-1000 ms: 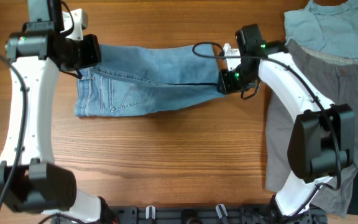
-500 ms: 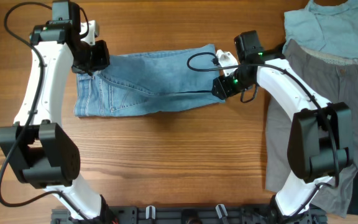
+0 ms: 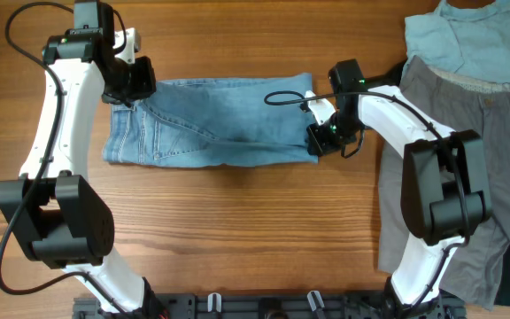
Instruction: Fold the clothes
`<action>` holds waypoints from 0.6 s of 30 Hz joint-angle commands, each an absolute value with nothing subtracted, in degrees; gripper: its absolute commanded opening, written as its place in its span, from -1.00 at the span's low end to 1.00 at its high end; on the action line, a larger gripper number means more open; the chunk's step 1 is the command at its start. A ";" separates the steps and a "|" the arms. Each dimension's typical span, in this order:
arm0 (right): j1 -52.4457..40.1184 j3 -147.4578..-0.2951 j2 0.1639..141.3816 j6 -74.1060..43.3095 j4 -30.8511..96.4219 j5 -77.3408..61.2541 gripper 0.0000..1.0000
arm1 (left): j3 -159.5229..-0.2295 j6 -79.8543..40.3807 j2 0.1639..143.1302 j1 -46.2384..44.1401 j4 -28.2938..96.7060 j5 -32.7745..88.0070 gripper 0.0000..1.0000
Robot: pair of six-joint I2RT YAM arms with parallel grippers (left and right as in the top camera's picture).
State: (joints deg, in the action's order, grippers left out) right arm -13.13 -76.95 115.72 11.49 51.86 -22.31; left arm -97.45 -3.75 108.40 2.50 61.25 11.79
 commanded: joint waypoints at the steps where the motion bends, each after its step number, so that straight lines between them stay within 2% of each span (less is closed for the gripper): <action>1: -13.26 -76.71 116.03 -0.47 53.60 -24.08 -0.91 | -97.30 -3.27 108.81 2.46 60.88 11.46 -0.81; 3: -13.26 -76.71 116.01 -8.93 53.80 -25.85 -0.91 | -97.30 -3.27 108.81 2.46 60.90 11.46 -0.80; 7: -13.26 -76.71 116.01 -19.62 52.60 -38.37 -0.91 | -97.30 -3.27 108.81 2.46 60.88 11.46 -0.76; 10: -13.28 -76.71 116.01 -30.37 50.11 -45.76 -0.92 | -97.30 -3.27 108.81 2.46 60.97 11.46 -0.56; 11: -13.28 -76.71 116.03 -32.47 48.18 -47.37 -0.91 | -97.30 -3.27 108.81 2.46 61.10 11.46 -0.32; 16: -13.23 -76.71 116.01 -42.28 43.51 -39.86 -0.92 | -97.30 -3.29 108.81 2.46 62.04 11.60 -0.02; 18: -12.93 -76.71 116.01 -42.15 43.62 -35.22 -0.92 | -97.30 -3.27 108.81 2.37 62.57 13.52 0.00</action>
